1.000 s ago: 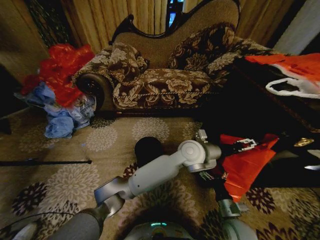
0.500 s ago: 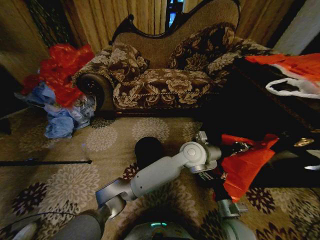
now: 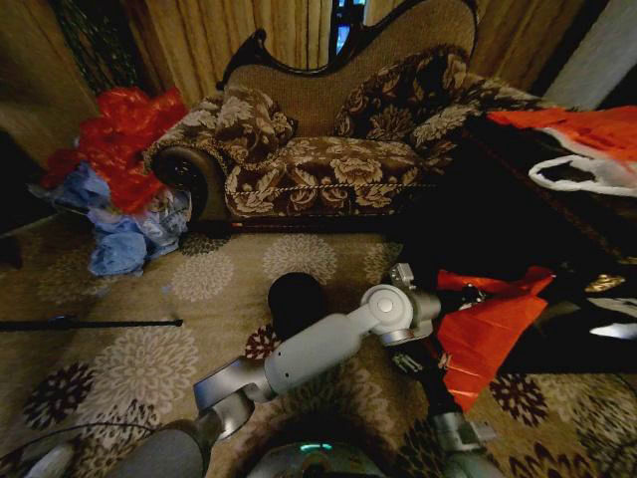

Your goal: Place a garbage bag over the trash bin.

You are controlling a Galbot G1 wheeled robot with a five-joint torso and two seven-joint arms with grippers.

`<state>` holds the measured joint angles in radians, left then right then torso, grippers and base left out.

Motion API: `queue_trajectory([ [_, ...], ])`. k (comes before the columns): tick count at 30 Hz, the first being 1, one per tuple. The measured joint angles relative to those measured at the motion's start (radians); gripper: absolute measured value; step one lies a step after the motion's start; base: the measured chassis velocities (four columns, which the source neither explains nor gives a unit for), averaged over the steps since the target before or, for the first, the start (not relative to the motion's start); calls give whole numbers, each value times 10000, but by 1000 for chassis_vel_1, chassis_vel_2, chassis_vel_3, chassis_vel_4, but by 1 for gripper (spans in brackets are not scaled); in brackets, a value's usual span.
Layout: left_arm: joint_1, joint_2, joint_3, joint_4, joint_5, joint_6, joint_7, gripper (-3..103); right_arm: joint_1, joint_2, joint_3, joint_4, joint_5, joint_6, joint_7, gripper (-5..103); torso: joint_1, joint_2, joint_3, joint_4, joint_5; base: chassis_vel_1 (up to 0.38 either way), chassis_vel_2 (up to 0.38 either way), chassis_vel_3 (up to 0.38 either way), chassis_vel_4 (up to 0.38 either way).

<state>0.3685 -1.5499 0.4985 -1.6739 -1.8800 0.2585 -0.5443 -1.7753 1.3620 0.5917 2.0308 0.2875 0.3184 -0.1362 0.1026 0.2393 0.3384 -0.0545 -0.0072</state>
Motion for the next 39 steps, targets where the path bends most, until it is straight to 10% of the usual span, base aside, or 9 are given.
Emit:
queue_trajectory([
  [39, 2717, 4277, -1158, -2760, 1644, 770, -643, 0, 233, -686, 318, -2495, 440, 1185, -427, 100, 0, -2, 0, 0, -2, 0, 0, 0, 0],
])
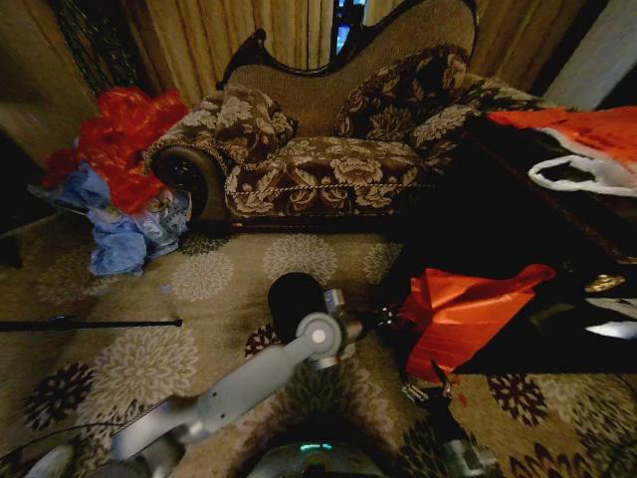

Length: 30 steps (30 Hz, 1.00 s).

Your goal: Place a garbage bag over the trash bin.

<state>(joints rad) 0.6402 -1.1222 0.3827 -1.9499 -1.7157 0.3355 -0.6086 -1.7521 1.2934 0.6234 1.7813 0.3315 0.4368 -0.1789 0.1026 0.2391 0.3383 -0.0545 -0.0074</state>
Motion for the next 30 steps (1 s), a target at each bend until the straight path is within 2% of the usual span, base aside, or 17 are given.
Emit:
queue_trajectory([
  [2, 380, 613, -355, -255, 278, 137, 213, 0, -29, -35, 24, -93, 70, 29, -11, 100, 0, 0, 0, 0, -2, 0, 0, 0, 0],
  [3, 380, 613, -355, -255, 278, 137, 213, 0, -29, -35, 24, -93, 70, 29, -11, 100, 0, 0, 0, 0, -2, 0, 0, 0, 0],
  [6, 1136, 1385, -1188, -547, 927, 406, 660, 0, -41, -38, 24, -239, 74, 128, -50, 100, 0, 0, 0, 1, -2, 0, 0, 0, 0],
  [7, 1136, 1385, -1188, -547, 927, 406, 660, 0, -41, -38, 24, -239, 74, 128, -50, 100, 0, 0, 0, 1, -2, 0, 0, 0, 0],
  [10, 2080, 1965, -2280, -1017, 927, 665, 672, 0, 77, 72, -32, -306, 51, 213, -104, 100, 0, 0, 0, 0, -2, 0, 0, 0, 0],
  [11, 2080, 1965, -2280, -1017, 927, 665, 672, 0, 77, 72, -32, -306, 51, 213, -104, 100, 0, 0, 0, 0, -2, 0, 0, 0, 0],
  [14, 2996, 2584, -3322, -1527, 701, 784, 664, 0, 163, 96, -34, -452, 99, 400, -182, 100, 0, 1, 0, -1, 0, 0, 0, 0, 0],
  [15, 2996, 2584, -3322, -1527, 701, 784, 664, 0, 163, 96, -34, -452, 99, 400, -182, 100, 0, 1, 0, -1, 0, 0, 0, 0, 0],
  [17, 3861, 3015, -4251, -1934, 767, 924, 880, 0, 154, 65, -27, -529, 192, 416, -201, 100, 0, 1, 0, -1, 0, 0, 0, 0, 0],
  [19, 4269, 3152, -4585, -2084, 906, 957, 982, 0, 152, 64, -25, -553, 205, 415, -202, 100, 0, 0, 0, 0, 1, 0, 0, 0, 0],
  [21, 5127, 3351, -5049, -2388, 1569, 975, 1223, 0, 153, 97, -25, -567, 203, 415, -202, 100, 0, 1, 0, 1, 1, 0, 0, 0, 0],
  [22, 5127, 3351, -5049, -2388, 1569, 975, 1223, 0, 153, 97, -25, -567, 203, 415, -202, 100, 0, 1, 0, 1, 1, 0, 0, 0, 0],
  [24, 5932, 3439, -5370, -2598, 2689, 905, 1628, 0, 155, 199, -37, -550, 138, 392, -198, 100, -1, 1, 0, 1, 3, 0, 0, 0, 0],
  [25, 5932, 3439, -5370, -2598, 2689, 905, 1628, 0, 155, 199, -37, -550, 138, 392, -198, 100, -1, 1, 0, 1, 3, 0, 0, 0, 0],
  [29, 6657, 3238, -5595, -2599, 4403, 709, 1981, 0, 181, 361, -31, -442, -31, 250, -83, 100, 0, 1, 0, -1, 2, 0, 0, 0, 0],
  [30, 6657, 3238, -5595, -2599, 4403, 709, 1981, 0, 181, 361, -31, -442, -31, 250, -83, 100, 0, 1, 0, -1, 2, 0, 0, 0, 0],
])
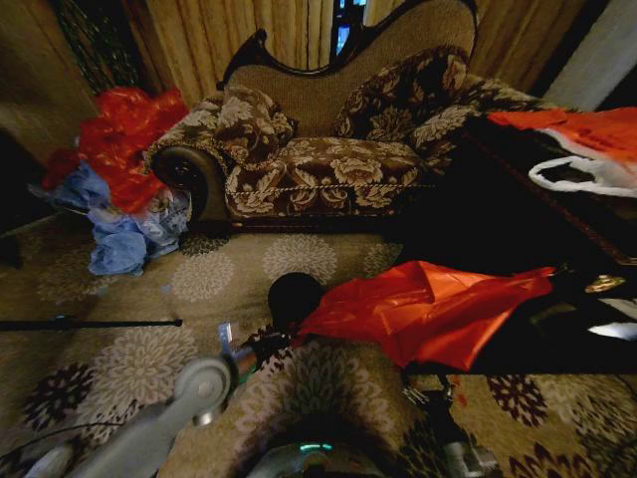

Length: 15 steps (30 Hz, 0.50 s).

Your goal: Place a garbage bag over the trash bin.

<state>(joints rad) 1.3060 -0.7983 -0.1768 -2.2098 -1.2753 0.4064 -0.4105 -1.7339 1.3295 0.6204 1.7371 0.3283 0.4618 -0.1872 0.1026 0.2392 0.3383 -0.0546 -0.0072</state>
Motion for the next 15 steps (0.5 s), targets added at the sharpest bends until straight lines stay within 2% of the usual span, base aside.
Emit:
queue_trajectory([
  [3, 428, -104, -338, 122, 1066, -155, 310, 0, 51, 77, 44, 94, -112, -57, 91, 100, 0, 0, 0, 2, -1, 0, 0, 0, 0],
  [6, 529, -91, -617, 130, 1271, -235, 457, 0, 71, 112, 47, 165, -155, -81, 119, 100, 0, 0, 0, 2, 0, 0, 0, 0, 0],
  [12, 523, 101, -1327, -111, 1077, -253, 579, 0, 73, 146, 47, 224, -174, -89, 131, 100, 0, 0, 0, 1, 0, 0, 0, 0, 0],
  [15, 431, 338, -1844, -500, 502, -234, 576, 0, 39, 113, 72, 204, -167, -44, 125, 100, 1, 0, 1, 3, 1, 0, 0, 0, 0],
])
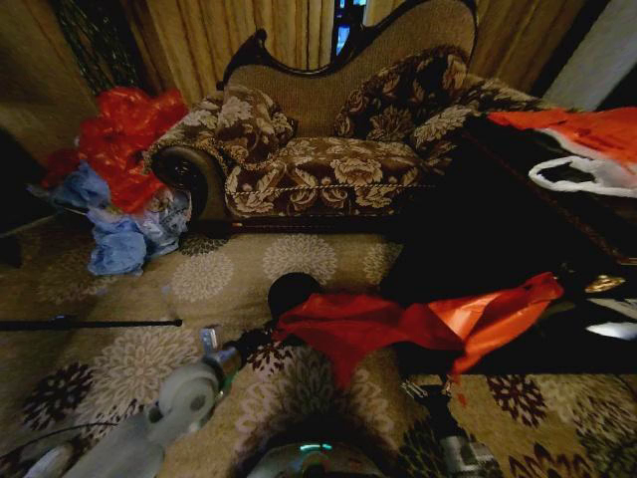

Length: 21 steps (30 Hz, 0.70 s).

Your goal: Place a garbage bag over the trash bin.

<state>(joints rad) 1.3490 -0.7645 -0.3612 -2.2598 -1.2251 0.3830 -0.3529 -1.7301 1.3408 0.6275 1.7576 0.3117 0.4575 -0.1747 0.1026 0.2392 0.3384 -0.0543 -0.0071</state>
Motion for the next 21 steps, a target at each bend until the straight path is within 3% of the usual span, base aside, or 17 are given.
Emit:
queue_trajectory([
  [5, -486, 331, -98, -407, -541, 1, -80, 0, -23, -112, 16, 139, 104, 39, -8, 100, 0, 0, 0, -2, 3, 0, 0, 0, 0],
  [9, -1356, 608, 359, -622, -901, 2, -297, 0, -36, -269, -127, 722, 360, -182, -11, 100, 0, 0, 1, -1, -2, 0, 0, 0, 0],
  [16, -3404, 1003, 1160, -672, -2236, 143, -876, 0, -254, -732, -646, 1889, 519, -683, -224, 100, 1, 0, 0, -3, -2, 0, 0, 0, 0],
  [21, -4016, 1266, 1324, -569, -2729, 213, -1049, 0, -158, -954, -1041, 2169, 560, -829, -187, 101, 1, 0, 1, -2, -2, 0, 0, 0, 0],
])
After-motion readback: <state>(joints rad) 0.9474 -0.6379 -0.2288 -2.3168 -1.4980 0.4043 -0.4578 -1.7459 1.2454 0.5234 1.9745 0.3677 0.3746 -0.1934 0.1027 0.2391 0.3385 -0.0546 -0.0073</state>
